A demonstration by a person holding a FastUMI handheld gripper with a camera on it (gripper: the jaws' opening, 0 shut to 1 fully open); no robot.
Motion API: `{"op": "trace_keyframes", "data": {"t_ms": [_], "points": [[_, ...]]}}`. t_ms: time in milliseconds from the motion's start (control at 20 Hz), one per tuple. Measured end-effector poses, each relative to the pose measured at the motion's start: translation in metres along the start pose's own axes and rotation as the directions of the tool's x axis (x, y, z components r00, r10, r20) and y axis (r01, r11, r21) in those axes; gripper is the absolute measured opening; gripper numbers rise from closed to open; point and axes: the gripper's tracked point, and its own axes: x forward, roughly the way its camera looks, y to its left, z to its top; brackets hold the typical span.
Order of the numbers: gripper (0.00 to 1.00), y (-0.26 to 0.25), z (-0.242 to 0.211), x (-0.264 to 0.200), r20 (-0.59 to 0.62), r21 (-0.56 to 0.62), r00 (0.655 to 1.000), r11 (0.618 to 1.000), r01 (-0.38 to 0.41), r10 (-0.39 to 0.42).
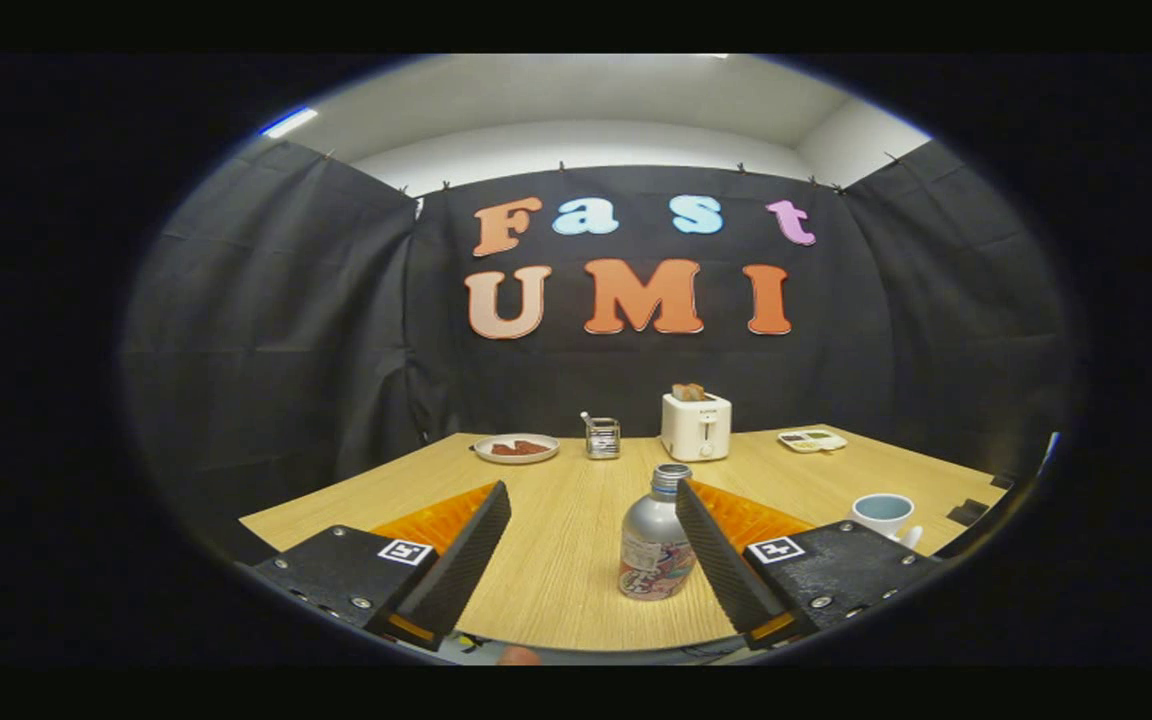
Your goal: Take the bottle from table, then pour the juice into the cup, finally place the bottle on the coaster
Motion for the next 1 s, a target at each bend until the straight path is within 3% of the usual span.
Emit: {"op": "trace_keyframes", "data": {"t_ms": [500,800,1000], "points": [[0.98,-0.005,0.002,-0.004,0.0,-0.007,1.0,1.0,0.021,-0.021],[0.98,-0.038,-0.05,0.002,-0.139,-0.089,0.981,0.989,0.12,-0.132],[0.98,-0.044,-0.079,0.013,-0.208,-0.078,0.968,0.989,0.125,-0.139]]}}
